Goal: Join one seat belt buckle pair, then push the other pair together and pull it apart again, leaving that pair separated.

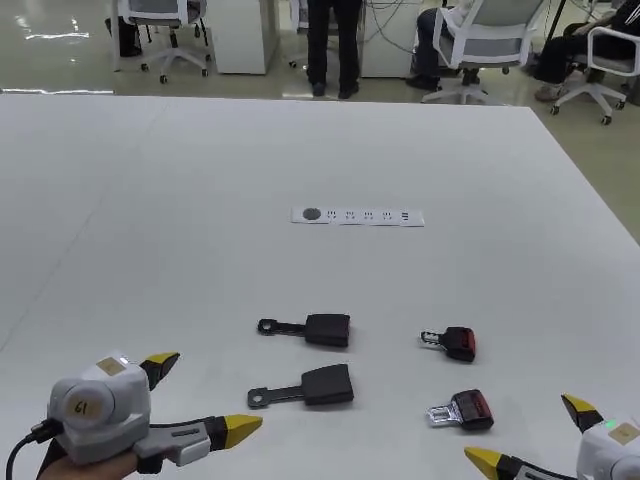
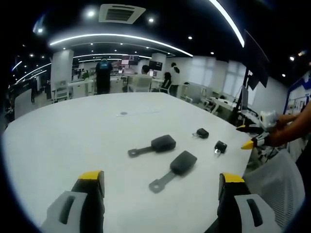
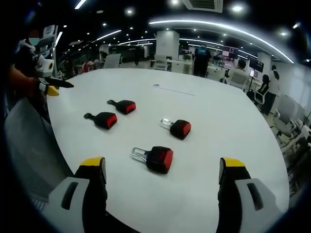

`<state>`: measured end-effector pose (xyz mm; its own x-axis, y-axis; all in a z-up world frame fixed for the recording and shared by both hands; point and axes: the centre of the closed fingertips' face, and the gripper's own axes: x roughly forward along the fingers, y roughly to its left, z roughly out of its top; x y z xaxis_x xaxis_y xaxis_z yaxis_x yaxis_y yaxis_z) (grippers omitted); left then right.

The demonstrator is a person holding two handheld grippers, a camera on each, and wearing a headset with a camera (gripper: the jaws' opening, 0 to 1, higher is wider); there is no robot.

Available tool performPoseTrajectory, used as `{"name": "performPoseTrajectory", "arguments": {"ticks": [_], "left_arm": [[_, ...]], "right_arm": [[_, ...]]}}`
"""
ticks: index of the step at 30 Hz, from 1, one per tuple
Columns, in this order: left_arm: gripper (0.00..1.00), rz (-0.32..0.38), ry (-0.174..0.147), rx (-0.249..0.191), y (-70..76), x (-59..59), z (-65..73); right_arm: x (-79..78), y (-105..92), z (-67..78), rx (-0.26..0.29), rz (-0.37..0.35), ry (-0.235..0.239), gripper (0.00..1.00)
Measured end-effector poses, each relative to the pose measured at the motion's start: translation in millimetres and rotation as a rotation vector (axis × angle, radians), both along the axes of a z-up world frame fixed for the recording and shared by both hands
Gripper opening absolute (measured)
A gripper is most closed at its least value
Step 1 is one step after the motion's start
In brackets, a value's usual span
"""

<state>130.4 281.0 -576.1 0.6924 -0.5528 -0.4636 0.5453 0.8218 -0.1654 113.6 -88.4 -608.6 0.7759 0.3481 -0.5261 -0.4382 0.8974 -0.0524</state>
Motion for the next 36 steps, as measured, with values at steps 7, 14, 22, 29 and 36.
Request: {"name": "performPoseTrajectory", "arguments": {"ticks": [7,14,22,29,36], "left_arm": [[1.0,0.002,-0.003,-0.002,-1.1,1.7,0.6],[1.0,0.006,0.0,-0.003,-1.6,-0.1,0.6],[1.0,0.014,0.001,-0.007,0.7,1.4,-0.2],[1.0,0.01,0.001,-0.004,-1.1,2.0,1.6],[1.0,0.007,0.001,-0.004,-0.1,5.3,-0.4]], "right_arm": [[1.5,0.2,-1.0,0.004,0.002,0.001,0.97],[2.5,2.9,-2.6,0.002,0.013,0.005,0.97],[4.3,4.1,-4.5,0.001,0.023,0.007,0.97],[7.5,4.4,-5.4,-0.001,0.027,0.008,0.97],[10.7,5.3,-3.8,0.002,0.029,0.004,0.97]]}}
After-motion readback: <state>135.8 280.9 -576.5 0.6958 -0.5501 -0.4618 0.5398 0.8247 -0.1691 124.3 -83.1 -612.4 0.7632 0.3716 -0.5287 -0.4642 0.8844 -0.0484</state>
